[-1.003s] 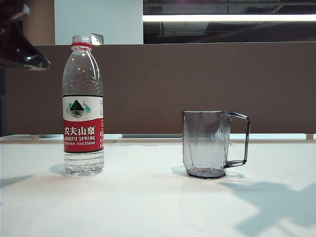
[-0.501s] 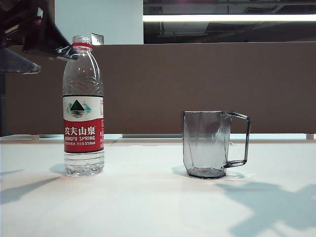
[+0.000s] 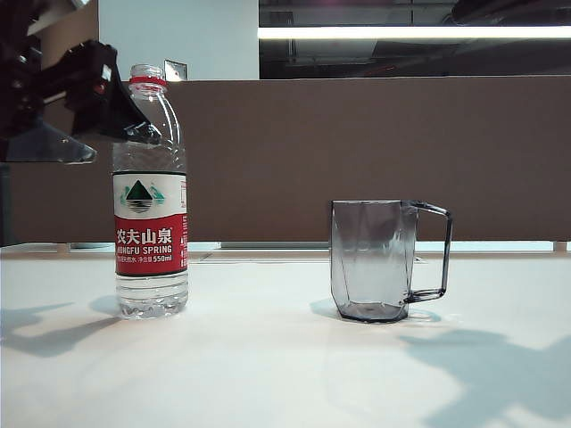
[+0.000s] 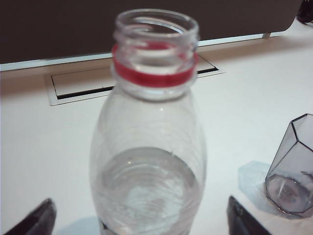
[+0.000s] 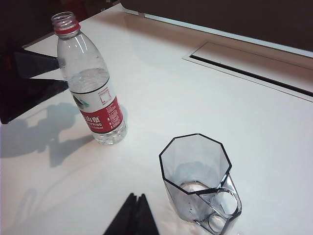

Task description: Pick up the mineral water bottle with the left hand on the table and pour water into the mug until it's half full.

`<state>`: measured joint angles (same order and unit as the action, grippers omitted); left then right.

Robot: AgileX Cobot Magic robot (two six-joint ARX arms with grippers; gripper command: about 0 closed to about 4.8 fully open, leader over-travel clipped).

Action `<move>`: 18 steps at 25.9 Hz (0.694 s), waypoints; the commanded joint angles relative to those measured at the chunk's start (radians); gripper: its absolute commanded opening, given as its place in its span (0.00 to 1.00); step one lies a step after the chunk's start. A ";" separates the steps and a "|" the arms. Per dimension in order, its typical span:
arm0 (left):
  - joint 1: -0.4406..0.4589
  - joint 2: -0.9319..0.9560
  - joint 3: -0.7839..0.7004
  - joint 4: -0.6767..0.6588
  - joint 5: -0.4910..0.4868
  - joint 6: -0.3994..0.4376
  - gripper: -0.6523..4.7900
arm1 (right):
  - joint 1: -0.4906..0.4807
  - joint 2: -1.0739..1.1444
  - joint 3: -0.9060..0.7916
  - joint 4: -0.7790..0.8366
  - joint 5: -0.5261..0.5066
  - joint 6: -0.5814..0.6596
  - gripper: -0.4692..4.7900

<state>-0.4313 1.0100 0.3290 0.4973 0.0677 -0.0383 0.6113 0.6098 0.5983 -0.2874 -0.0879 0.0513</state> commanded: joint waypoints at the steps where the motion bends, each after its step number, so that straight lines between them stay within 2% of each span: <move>1: 0.000 0.044 0.005 0.052 0.001 0.001 1.00 | 0.000 -0.002 0.005 0.014 -0.023 -0.003 0.07; 18: 0.000 0.242 0.005 0.269 0.001 -0.026 1.00 | -0.001 -0.002 0.005 0.014 -0.023 -0.004 0.07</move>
<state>-0.4313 1.2453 0.3294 0.7311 0.0677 -0.0612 0.6109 0.6098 0.5983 -0.2882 -0.1078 0.0517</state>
